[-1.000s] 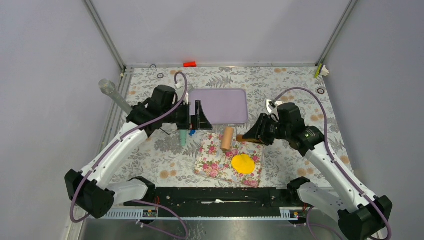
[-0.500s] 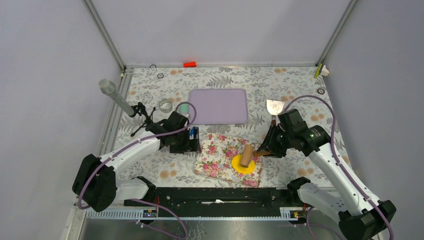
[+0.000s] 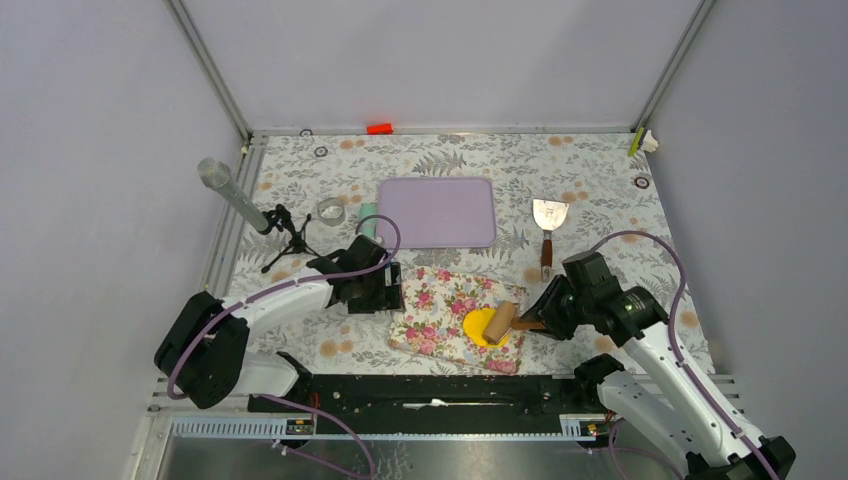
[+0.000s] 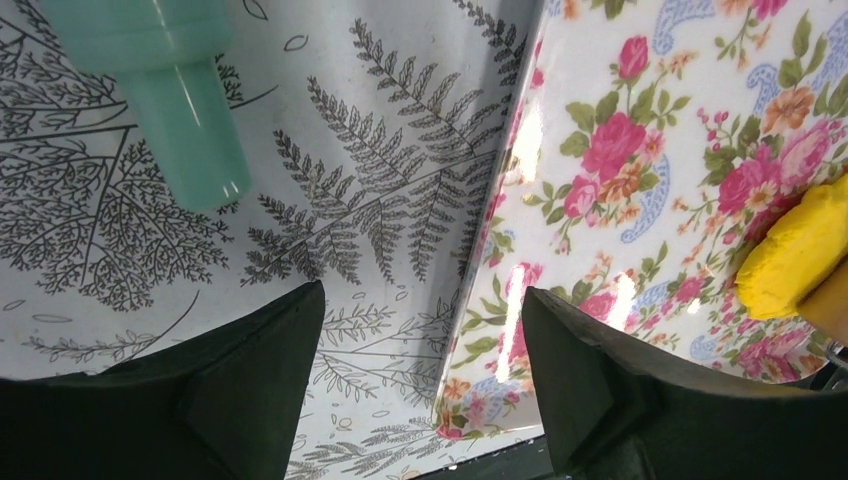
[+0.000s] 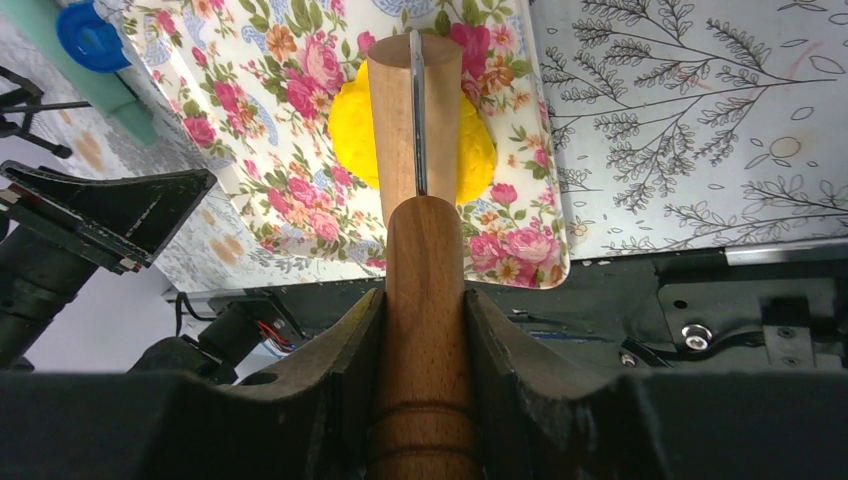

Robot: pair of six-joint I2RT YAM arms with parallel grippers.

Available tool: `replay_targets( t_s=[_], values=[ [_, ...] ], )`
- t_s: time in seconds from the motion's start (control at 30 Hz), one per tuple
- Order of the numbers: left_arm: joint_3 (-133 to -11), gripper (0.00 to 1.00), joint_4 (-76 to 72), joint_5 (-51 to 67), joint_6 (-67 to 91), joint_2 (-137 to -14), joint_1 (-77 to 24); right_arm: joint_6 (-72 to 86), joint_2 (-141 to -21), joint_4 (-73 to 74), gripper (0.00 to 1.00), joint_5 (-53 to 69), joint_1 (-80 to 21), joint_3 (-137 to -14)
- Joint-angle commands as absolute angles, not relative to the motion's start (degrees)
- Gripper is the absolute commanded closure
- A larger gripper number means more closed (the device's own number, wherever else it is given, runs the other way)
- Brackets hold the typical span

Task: Roll out the dumpling wrappers from the dough
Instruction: Flatten out the dough on the work surface.

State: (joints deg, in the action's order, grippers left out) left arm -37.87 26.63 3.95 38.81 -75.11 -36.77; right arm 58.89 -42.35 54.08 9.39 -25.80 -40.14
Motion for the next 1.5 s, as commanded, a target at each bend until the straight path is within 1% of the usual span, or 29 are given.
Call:
replay_targets(
  t_s=[0.0, 0.17, 0.3, 0.43, 0.53, 0.67, 0.93, 1.13, 1.2, 1.37, 1.47],
  values=[
    [-37.3, 0.22, 21.4, 3.7, 40.2, -76.4, -37.0, 61.3, -41.5, 55.1, 1.00, 5.4, -25.7, -36.3],
    [-37.1, 0.27, 20.7, 3.7, 40.7, -77.3, -37.3, 60.6, -41.1, 55.8, 1.00, 4.0, -25.7, -35.9],
    [-37.3, 0.29, 20.6, 3.4, 40.5, -78.6, -37.3, 58.0, -42.5, 57.8, 1.00, 2.8, -25.7, -39.2],
    [-38.5, 0.30, 23.2, 1.4, 39.4, -78.9, -37.3, 55.9, -42.7, 62.6, 1.00, 0.5, -25.7, -44.1],
    [-38.4, 0.30, 22.7, 2.6, 39.8, -78.6, -37.3, 55.4, -42.2, 63.7, 1.00, 1.5, -25.7, -44.9],
    [-38.4, 0.31, 22.0, 4.0, 40.0, -79.5, -37.3, 54.4, -43.1, 62.6, 1.00, 4.0, -25.7, -43.1],
    [-38.2, 0.32, 22.2, 3.7, 40.0, -79.0, -37.3, 53.7, -44.3, 60.4, 1.00, 3.8, -25.7, -38.0],
    [-38.2, 0.32, 22.4, 3.3, 39.9, -79.1, -37.3, 54.7, -42.8, 59.9, 1.00, 3.7, -25.7, -35.1],
    [-38.2, 0.32, 22.5, 3.4, 39.9, -79.1, -37.3, 54.6, -42.8, 60.3, 1.00, 3.6, -25.7, -37.3],
    [-38.5, 0.32, 22.8, 3.4, 39.9, -78.9, -37.3, 52.0, -46.1, 63.9, 1.00, 2.1, -25.7, -48.7],
    [-38.4, 0.32, 22.9, 3.3, 40.0, -78.8, -37.3, 50.5, -47.5, 64.6, 1.00, 3.1, -25.7, -52.4]
  ],
)
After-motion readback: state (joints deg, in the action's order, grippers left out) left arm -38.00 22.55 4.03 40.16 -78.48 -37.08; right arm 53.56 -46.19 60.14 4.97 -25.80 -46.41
